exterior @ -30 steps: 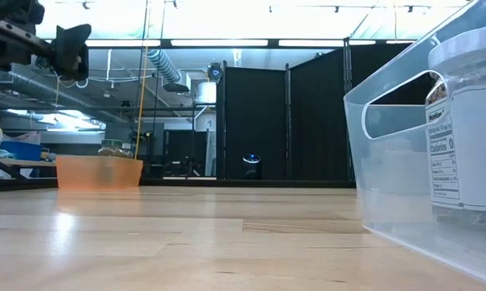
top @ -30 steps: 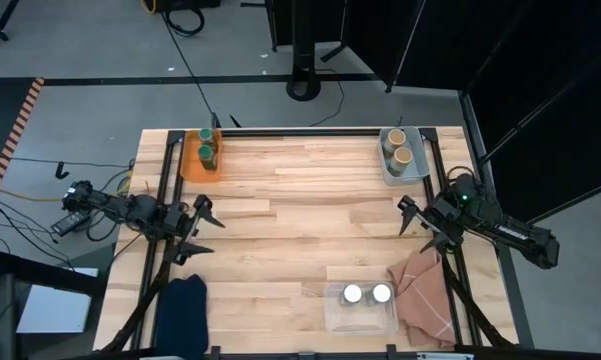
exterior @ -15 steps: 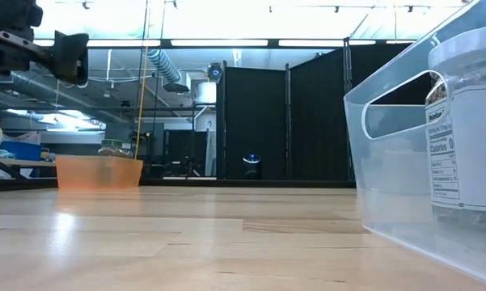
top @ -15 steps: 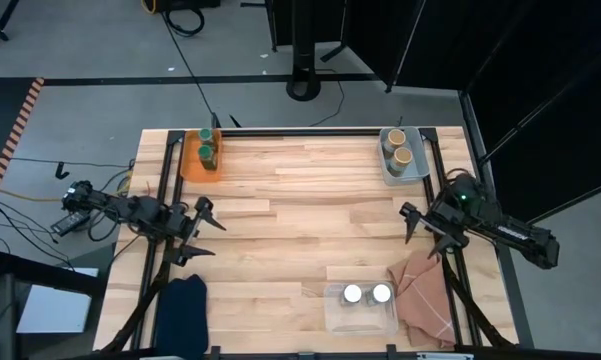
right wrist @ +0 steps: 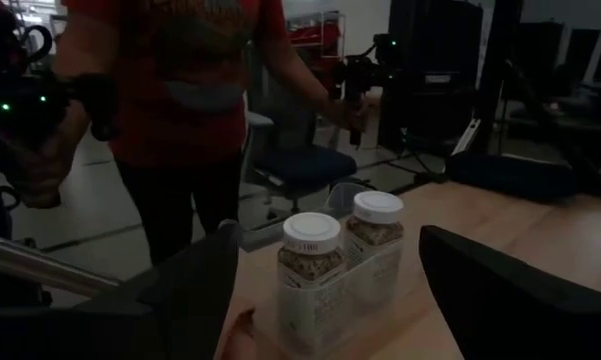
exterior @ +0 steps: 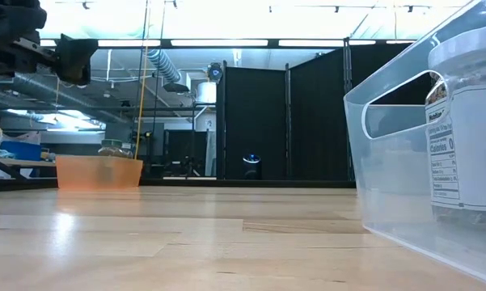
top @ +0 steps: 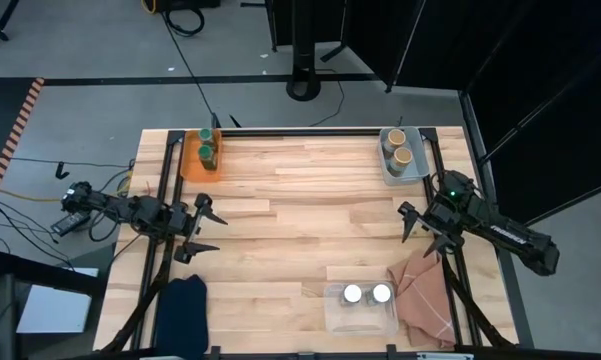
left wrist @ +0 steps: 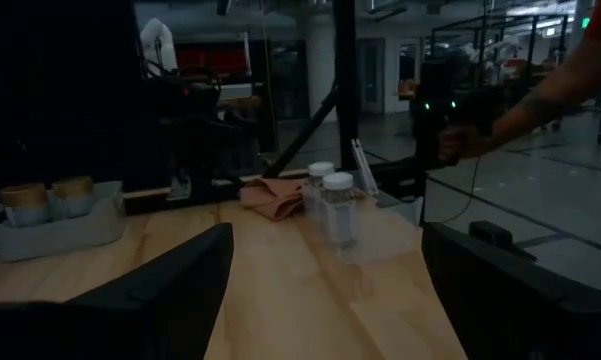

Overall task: Sort spices by type
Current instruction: Return to Home Position

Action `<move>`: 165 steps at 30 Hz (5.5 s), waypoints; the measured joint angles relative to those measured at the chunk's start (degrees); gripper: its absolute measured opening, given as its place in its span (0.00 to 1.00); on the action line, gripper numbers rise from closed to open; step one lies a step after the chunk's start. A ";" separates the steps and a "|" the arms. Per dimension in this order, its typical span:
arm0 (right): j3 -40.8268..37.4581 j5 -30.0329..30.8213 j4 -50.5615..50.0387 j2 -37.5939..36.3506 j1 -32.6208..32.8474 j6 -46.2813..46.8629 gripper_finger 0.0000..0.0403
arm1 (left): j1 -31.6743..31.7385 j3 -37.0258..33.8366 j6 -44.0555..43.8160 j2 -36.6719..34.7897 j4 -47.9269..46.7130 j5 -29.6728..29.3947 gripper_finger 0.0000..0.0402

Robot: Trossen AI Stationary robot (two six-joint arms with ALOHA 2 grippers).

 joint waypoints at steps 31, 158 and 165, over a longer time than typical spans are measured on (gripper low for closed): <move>-0.02 67.66 7.73 -0.04 26.93 13.82 0.79 | 18.52 -0.04 -4.24 -0.02 6.18 17.95 0.83; 0.00 65.04 7.26 -0.05 27.61 10.65 0.81 | 18.52 -0.04 -12.02 0.00 11.60 -0.93 0.83; 0.00 65.04 7.25 -0.05 27.59 10.65 0.81 | 18.52 -0.04 -12.02 0.00 11.60 -0.94 0.83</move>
